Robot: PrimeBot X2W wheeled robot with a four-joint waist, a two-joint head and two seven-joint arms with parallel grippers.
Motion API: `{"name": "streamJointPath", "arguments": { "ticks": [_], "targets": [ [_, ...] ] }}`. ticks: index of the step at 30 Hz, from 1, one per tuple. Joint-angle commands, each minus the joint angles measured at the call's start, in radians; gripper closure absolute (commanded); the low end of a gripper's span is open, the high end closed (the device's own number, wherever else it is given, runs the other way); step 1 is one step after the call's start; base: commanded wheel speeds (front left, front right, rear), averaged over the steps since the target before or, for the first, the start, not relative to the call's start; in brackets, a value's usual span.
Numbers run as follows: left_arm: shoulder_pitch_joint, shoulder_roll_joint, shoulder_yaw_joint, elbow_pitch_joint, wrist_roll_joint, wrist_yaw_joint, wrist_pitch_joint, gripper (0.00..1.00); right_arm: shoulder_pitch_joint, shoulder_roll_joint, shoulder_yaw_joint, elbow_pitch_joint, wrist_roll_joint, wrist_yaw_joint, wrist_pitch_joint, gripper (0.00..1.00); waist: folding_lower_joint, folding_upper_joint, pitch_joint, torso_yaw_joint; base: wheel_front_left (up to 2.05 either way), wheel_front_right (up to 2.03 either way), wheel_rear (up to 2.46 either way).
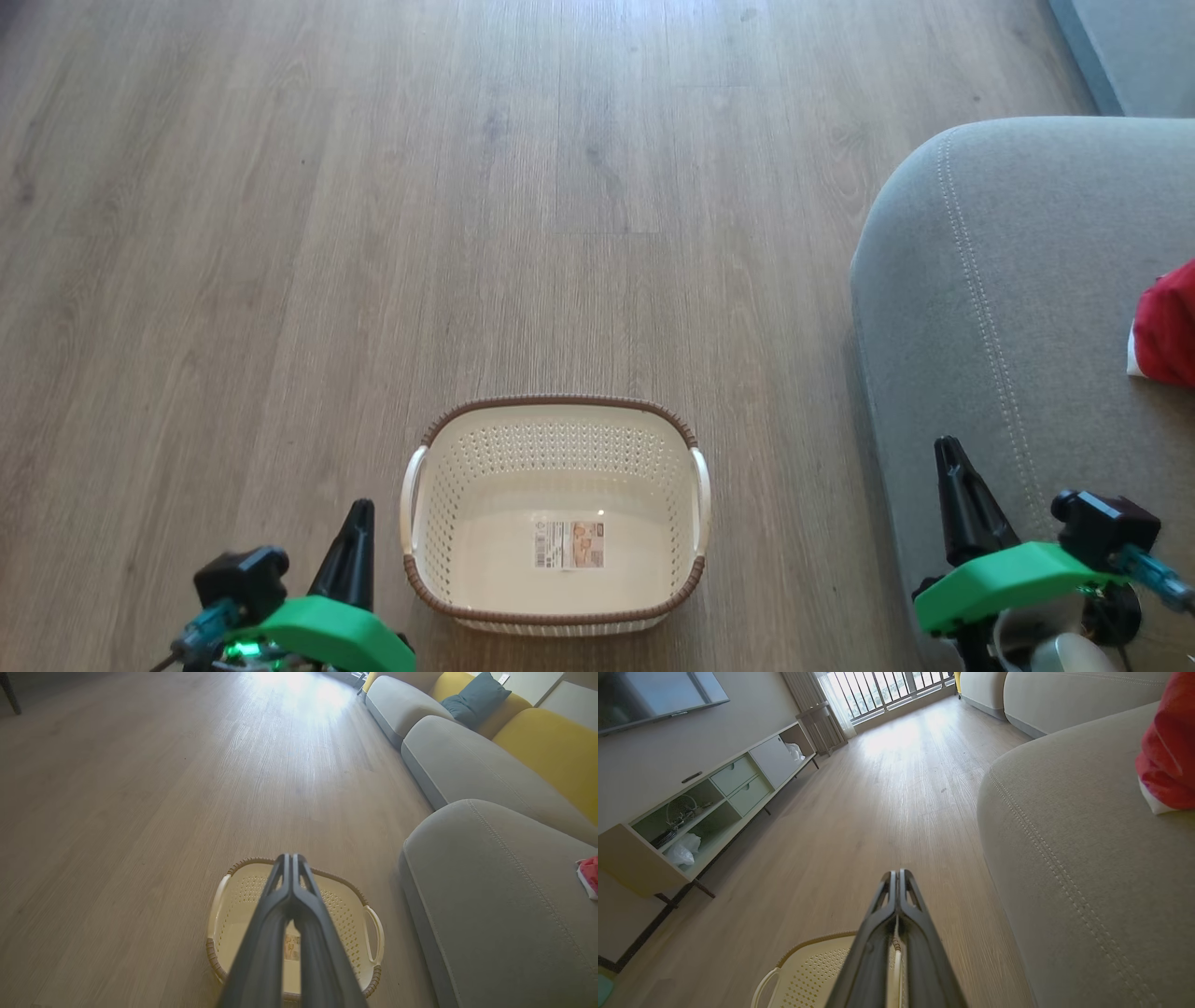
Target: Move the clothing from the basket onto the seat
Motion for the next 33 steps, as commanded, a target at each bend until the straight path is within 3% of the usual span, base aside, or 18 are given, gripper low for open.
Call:
{"name": "streamJointPath", "arguments": {
  "ticks": [1, 33],
  "targets": [
    [-0.051, 0.0, 0.023, -0.035, -0.021, -0.003, 0.003, 1.0, -0.048, 0.0, -0.008, -0.035, 0.023, 0.001, 0.005, 1.0, 0.0, 0.0, 0.0, 0.0, 0.0, 0.0, 0.0],
    [-0.08, 0.0, 0.086, -0.043, -0.367, -0.04, 0.098, 1.0, -0.068, 0.003, -0.038, -0.04, 0.367, 0.003, 0.097, 1.0, 0.0, 0.0, -0.003, -0.014, 0.0, 0.0, 0.0]
  ]
}}
